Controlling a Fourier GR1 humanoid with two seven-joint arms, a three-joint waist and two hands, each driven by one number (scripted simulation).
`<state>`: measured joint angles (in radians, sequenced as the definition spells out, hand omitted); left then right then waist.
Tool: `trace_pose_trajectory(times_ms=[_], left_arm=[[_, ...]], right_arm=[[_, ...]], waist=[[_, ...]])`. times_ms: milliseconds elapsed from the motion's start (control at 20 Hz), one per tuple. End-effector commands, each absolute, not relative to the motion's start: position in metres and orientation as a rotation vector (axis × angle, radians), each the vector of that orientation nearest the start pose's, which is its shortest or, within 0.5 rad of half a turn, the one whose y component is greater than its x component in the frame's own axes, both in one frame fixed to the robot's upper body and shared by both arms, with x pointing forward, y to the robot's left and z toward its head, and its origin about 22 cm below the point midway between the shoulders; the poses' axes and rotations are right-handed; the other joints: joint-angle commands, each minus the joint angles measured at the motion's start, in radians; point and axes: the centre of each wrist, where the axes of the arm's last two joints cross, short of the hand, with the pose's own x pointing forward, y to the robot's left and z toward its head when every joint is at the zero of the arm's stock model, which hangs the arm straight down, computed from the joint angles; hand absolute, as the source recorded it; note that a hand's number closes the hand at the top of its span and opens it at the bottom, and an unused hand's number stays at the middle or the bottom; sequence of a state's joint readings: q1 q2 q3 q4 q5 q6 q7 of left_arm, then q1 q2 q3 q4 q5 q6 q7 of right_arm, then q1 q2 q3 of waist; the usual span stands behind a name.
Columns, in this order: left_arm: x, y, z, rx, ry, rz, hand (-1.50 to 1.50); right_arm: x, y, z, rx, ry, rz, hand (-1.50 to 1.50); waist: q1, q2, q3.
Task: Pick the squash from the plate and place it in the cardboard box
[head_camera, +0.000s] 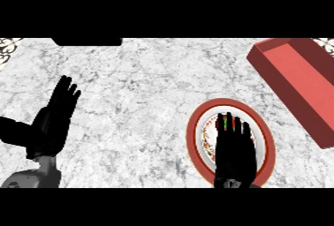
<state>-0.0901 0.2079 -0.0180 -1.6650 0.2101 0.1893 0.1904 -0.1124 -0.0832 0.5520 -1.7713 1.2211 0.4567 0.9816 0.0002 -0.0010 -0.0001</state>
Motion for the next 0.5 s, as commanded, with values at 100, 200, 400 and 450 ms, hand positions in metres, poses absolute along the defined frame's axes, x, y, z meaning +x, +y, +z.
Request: trace_pose_trajectory(times_ms=[100,200,400,450], left_arm=[[0.261,0.252,0.054,0.086,-1.564,0.111,0.00],[0.259,0.257,0.042,0.091,-1.534,0.124,0.00],[0.253,0.266,0.034,0.075,-1.538,0.116,0.00],[0.277,0.257,0.065,0.071,-1.539,0.110,0.00]], right_arm=[[0.229,-0.132,0.048,-1.159,-0.694,1.117,-1.50],[0.219,-0.122,0.042,-1.150,-0.705,1.127,-1.50],[0.227,-0.110,0.043,-1.169,-0.707,1.144,-1.50],[0.216,-0.102,0.039,-1.168,-0.706,1.140,-1.50]], waist=[[0.000,0.001,0.000],[0.000,0.001,0.000],[0.001,0.001,0.000],[-0.002,0.001,0.000]])
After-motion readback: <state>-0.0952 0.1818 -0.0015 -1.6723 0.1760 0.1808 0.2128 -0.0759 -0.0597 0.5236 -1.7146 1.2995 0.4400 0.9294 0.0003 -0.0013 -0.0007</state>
